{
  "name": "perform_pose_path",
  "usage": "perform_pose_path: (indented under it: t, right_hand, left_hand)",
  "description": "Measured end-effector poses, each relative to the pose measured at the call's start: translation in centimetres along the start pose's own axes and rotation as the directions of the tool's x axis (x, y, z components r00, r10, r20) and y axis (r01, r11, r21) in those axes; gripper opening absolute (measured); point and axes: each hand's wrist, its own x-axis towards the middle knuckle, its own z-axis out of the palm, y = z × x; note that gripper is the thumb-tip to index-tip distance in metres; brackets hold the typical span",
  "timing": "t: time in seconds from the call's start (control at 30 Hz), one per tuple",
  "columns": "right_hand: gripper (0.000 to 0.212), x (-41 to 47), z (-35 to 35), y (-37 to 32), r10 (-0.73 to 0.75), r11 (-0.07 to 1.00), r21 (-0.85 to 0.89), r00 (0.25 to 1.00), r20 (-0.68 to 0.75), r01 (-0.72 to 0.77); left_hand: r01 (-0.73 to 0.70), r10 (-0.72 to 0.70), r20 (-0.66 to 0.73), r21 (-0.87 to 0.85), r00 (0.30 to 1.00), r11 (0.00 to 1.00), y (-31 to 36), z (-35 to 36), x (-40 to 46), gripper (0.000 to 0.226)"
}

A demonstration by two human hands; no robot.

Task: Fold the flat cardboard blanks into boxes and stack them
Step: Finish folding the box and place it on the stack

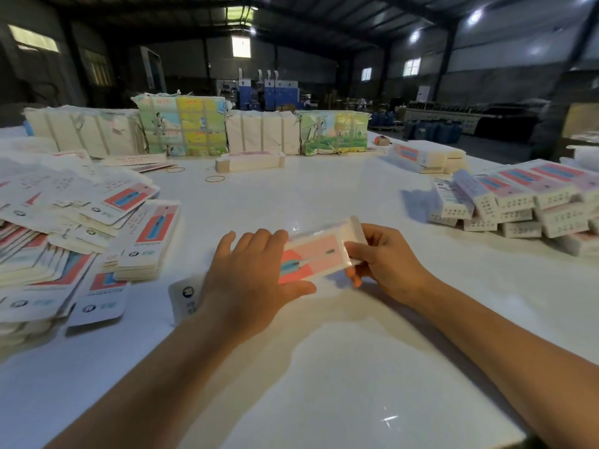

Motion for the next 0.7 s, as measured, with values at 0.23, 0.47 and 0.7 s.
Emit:
perform_pose_path:
  t: [0.23,0.47,0.7]
  right_hand:
    - [0.014,-0.5,0.0,-0.3,-0.091,0.995,-0.059,0.957,-0.274,0.077]
    - [0.028,-2.0,1.8,-0.5,-0.356,0.902,-0.324,0.917,-0.179,0.286]
    - [0.039,-1.8,2.3,-0.1,-0.223,0.953,-0.245,0.962,-0.159,0.180]
  left_hand:
    - [0.118,-0.120,-0.009,-0.124,0.993,0.985,-0.5,-0.3,0.3,0.068]
    - [0.188,-0.183,0.054,-0.123,0.982,0.974,-0.4,-0.7,0.5,0.065]
    - [0.106,-0.107,-0.019,-0.040,0.994,0.994,0.4,-0.1,0.2,0.075]
